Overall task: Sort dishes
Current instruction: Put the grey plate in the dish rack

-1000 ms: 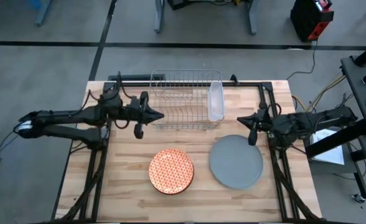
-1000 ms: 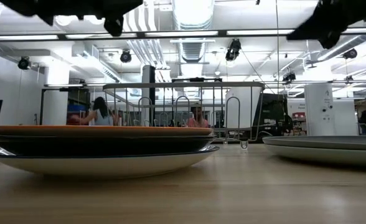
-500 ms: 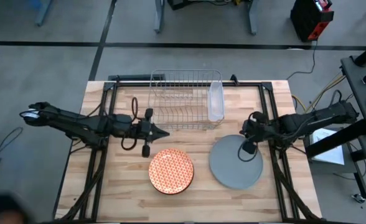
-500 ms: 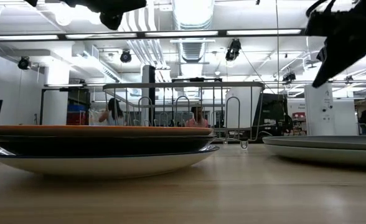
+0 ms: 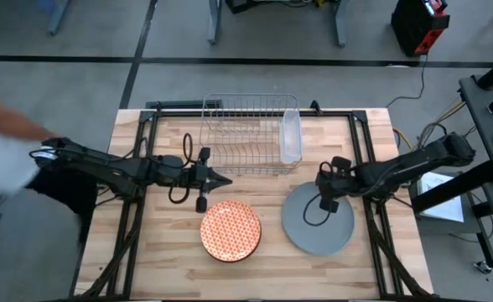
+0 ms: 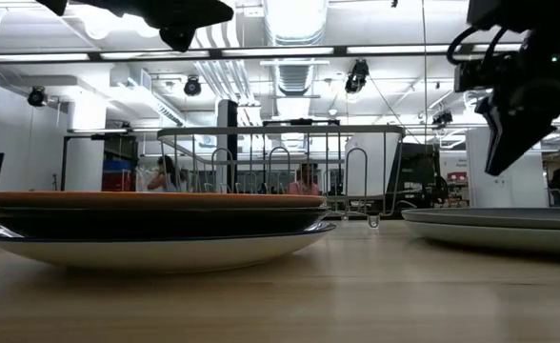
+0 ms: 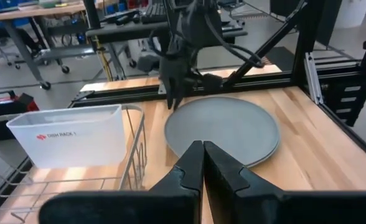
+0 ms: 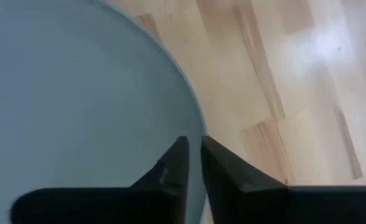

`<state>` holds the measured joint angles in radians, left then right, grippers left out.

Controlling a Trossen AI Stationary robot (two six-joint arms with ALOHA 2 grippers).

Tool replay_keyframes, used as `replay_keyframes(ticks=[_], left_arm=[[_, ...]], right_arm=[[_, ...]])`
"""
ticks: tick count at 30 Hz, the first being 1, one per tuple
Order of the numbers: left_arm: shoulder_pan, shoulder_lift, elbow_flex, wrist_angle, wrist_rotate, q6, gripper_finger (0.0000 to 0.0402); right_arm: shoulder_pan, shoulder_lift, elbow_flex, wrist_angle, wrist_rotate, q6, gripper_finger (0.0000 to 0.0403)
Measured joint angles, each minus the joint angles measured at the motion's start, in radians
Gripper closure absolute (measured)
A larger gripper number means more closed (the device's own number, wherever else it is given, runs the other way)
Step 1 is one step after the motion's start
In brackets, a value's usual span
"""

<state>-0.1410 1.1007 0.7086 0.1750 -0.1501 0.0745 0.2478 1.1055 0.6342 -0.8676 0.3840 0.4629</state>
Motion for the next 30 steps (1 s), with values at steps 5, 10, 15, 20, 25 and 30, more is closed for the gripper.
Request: replay_keyframes(ticks=[5, 10, 15, 20, 25, 30], left_arm=[[0.001, 0.000, 0.000, 0.008, -0.004, 0.069, 0.0401], [0.003, 0.001, 0.000, 0.020, -0.083, 0.118, 0.0401], [0.008, 0.001, 0.000, 0.020, -0.103, 0.123, 0.0401], [0.007, 0.001, 0.000, 0.019, -0.103, 0.117, 0.0401], [0.007, 0.001, 0.000, 0.005, -0.103, 0.116, 0.0401], [0.007, 0.001, 0.000, -0.003, -0.103, 0.116, 0.0401]], right_arm=[[-0.025, 0.046, 0.000, 0.053, -0.016, -0.004, 0.0282], [-0.127, 0.094, 0.000, 0.073, -0.088, -0.076, 0.0242], [-0.228, 0.106, 0.000, 0.105, -0.134, -0.118, 0.0239], [-0.316, 0.107, 0.000, 0.159, -0.207, -0.205, 0.0252], [-0.367, 0.107, 0.000, 0.188, -0.261, -0.356, 0.0259], [-0.369, 0.108, 0.000, 0.208, -0.311, -0.524, 0.0260]])
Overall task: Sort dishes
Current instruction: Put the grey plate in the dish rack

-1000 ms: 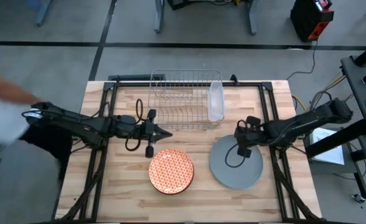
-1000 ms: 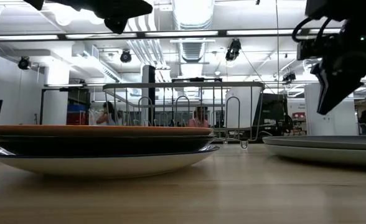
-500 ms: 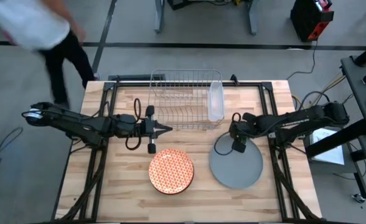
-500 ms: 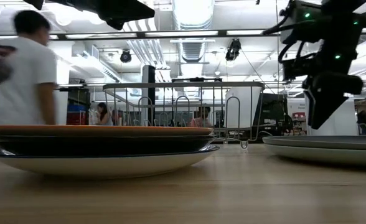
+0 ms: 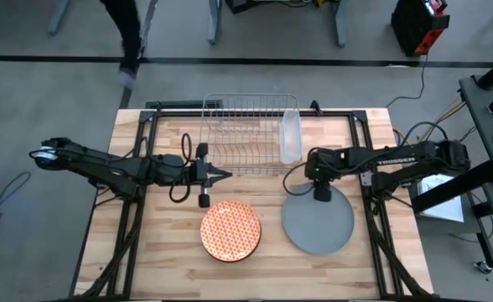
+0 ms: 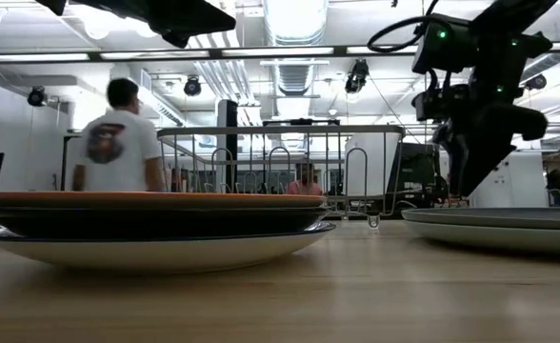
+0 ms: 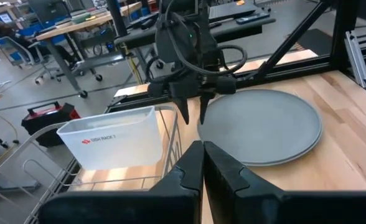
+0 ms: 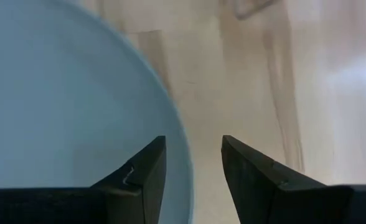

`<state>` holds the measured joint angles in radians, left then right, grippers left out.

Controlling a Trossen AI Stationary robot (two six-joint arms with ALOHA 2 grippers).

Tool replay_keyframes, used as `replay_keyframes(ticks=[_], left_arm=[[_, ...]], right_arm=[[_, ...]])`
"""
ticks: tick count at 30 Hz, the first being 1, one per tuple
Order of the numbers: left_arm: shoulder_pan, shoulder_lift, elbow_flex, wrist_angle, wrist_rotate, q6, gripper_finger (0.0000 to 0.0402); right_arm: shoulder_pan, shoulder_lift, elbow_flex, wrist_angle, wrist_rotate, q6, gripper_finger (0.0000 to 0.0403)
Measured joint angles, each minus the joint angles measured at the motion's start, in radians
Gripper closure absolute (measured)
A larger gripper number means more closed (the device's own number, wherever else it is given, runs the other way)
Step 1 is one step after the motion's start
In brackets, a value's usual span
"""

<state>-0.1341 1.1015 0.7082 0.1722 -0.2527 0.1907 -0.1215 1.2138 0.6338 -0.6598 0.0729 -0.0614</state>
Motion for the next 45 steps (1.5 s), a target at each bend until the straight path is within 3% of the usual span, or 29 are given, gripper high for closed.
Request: replay_keyframes(ticks=[18, 29, 45], left_arm=[[0.000, 0.000, -0.002, -0.024, 0.000, -0.009, 0.0401], [0.000, 0.000, -0.002, -0.023, 0.000, -0.016, 0.0401], [0.001, 0.000, -0.002, 0.014, 0.000, -0.020, 0.0401]], right_arm=[[0.002, 0.218, 0.005, 0.028, -0.033, -0.076, 0.0282], [0.001, 0.142, -0.003, 0.027, -0.019, -0.072, 0.0395], [0.002, 0.043, 0.001, 0.001, 0.033, -0.025, 0.0402]])
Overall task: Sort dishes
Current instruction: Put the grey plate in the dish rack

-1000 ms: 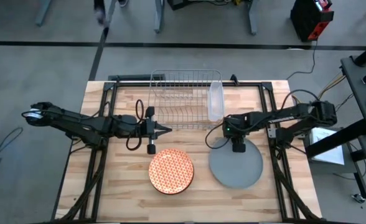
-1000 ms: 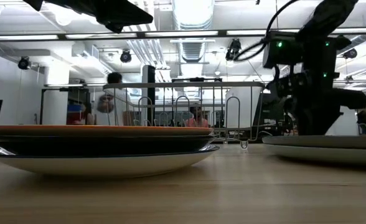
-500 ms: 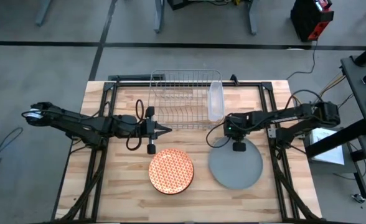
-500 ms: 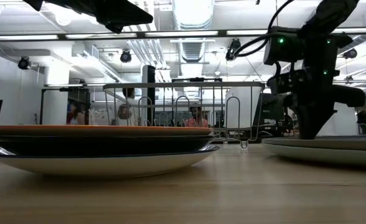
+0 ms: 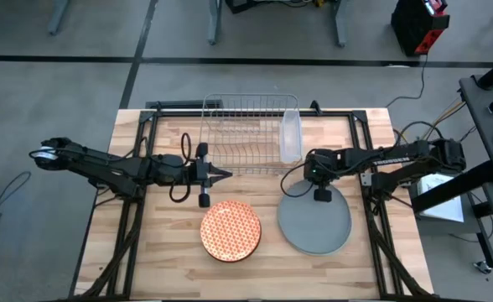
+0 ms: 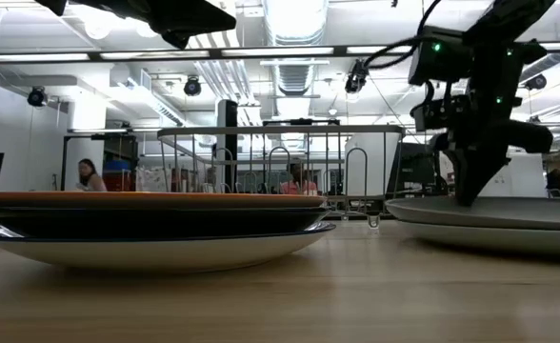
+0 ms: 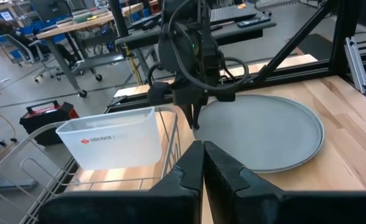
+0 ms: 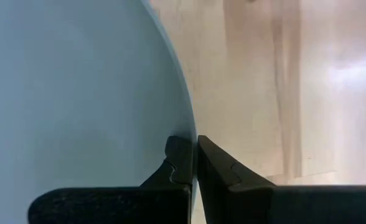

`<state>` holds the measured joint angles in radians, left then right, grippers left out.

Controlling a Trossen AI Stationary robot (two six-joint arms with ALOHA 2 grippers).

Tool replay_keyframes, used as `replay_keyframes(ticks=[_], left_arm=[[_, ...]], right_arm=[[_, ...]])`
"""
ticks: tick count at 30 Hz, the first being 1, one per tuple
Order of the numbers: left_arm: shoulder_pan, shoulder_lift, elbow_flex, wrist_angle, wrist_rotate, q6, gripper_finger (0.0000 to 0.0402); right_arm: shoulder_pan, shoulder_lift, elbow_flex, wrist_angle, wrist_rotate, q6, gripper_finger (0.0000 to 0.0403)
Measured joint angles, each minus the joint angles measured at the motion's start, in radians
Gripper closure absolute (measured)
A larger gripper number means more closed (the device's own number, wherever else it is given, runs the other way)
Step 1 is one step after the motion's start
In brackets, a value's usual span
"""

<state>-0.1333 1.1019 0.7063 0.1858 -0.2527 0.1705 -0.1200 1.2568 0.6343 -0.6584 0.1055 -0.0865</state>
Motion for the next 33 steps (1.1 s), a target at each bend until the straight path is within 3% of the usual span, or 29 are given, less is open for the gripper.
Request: replay_keyframes(ticks=[14, 18, 21, 27, 33], left_arm=[[0.000, 0.012, 0.000, 0.099, 0.003, -0.080, 0.0402], [0.000, 0.037, 0.000, 0.177, 0.071, -0.154, 0.0391], [0.000, 0.055, 0.017, 0.232, 0.113, -0.199, 0.0366], [0.004, 0.138, 0.096, 0.225, 0.086, -0.264, 0.0288], [0.003, 0.260, 0.254, 0.024, 0.034, -0.321, 0.0198]], right_arm=[[0.007, -0.151, 0.138, -0.067, 0.001, -0.043, 0.0403], [0.017, -0.213, 0.190, -0.067, 0.006, -0.083, 0.0403], [0.036, -0.258, 0.227, -0.054, 0.051, -0.121, 0.0403], [0.073, -0.315, 0.273, 0.007, 0.129, -0.189, 0.0403], [0.104, -0.322, 0.280, 0.067, 0.280, -0.231, 0.0403]])
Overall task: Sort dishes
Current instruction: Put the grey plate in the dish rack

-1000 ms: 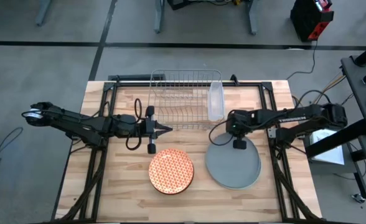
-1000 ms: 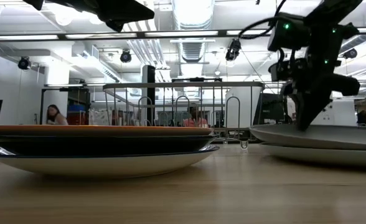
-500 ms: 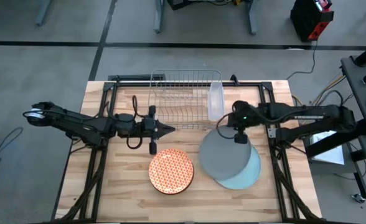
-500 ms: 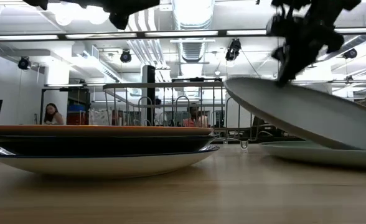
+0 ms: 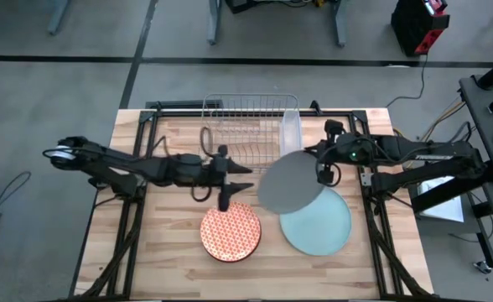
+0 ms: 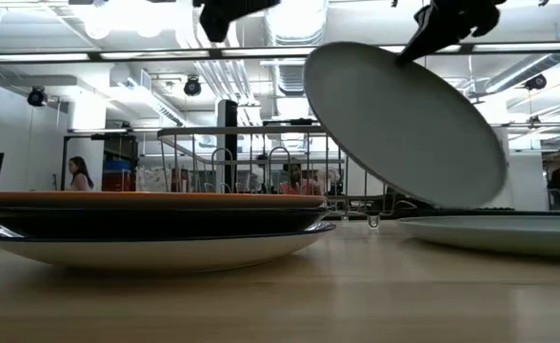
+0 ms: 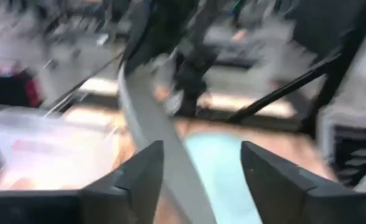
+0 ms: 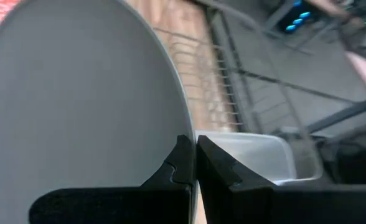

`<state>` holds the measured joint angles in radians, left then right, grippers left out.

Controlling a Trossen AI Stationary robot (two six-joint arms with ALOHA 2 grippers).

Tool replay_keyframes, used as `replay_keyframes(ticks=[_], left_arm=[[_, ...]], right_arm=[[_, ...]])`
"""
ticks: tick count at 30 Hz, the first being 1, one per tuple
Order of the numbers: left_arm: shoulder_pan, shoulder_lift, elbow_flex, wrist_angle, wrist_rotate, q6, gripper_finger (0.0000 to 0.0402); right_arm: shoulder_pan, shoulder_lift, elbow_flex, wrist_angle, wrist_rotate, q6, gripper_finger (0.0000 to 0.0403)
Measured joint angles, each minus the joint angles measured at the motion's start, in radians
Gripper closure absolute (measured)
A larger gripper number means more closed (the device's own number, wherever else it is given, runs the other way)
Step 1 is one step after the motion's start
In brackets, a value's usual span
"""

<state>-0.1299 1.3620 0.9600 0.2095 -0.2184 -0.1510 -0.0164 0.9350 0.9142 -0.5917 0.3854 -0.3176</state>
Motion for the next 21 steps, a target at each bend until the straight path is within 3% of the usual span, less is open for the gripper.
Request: replay_keyframes(ticks=[4, 9, 16, 21], left_arm=[[0.002, 0.086, 0.138, -0.225, -0.092, -0.033, 0.0159], [0.002, 0.189, 0.282, -0.404, -0.172, -0.031, 0.0147], [0.005, 0.255, 0.361, -0.469, -0.274, -0.038, 0.0156], [0.010, 0.257, 0.347, -0.453, -0.271, -0.072, 0.0163]], right_arm=[[0.011, 0.011, 0.000, 0.032, 0.052, -0.045, 0.0403], [0.023, 0.015, 0.000, 0.075, 0.062, -0.110, 0.0403], [0.044, 0.002, 0.001, 0.107, 0.052, -0.180, 0.0403], [0.055, -0.011, 0.001, 0.136, 0.023, -0.201, 0.0403]])
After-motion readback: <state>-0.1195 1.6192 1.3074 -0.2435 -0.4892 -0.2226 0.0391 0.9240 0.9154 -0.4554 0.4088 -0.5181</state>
